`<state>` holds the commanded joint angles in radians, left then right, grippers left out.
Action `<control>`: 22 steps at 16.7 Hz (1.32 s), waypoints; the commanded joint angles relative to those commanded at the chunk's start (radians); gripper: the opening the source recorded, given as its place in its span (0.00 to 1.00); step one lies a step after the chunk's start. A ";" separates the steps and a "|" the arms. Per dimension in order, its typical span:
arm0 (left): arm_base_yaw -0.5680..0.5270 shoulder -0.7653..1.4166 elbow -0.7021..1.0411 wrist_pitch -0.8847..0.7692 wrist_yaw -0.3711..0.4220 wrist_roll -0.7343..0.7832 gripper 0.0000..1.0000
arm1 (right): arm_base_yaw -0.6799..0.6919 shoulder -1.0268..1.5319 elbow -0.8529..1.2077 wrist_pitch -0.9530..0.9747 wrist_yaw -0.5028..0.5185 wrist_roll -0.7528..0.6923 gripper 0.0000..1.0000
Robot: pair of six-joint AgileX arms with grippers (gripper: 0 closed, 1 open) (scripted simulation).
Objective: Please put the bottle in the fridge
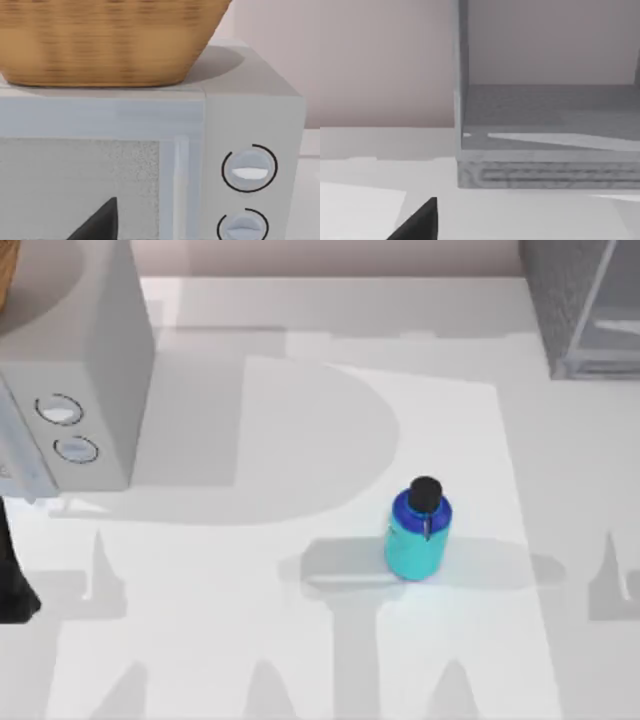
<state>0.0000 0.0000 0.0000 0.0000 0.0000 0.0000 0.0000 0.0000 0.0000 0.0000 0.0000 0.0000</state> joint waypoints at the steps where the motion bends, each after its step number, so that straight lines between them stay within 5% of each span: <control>1: 0.000 0.000 0.000 0.000 0.000 0.000 1.00 | 0.000 0.000 0.000 0.000 0.000 0.000 1.00; 9: 0.000 0.000 0.000 0.000 0.000 0.000 1.00 | 0.091 0.293 0.029 0.266 -0.051 -0.003 1.00; 22: 0.000 0.000 0.000 0.000 0.000 0.000 1.00 | 0.389 1.581 0.122 1.315 -0.193 -0.033 1.00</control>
<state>0.0000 0.0000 0.0000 0.0000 0.0000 0.0000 0.3885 1.5808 0.1225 1.3149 -0.1934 -0.0331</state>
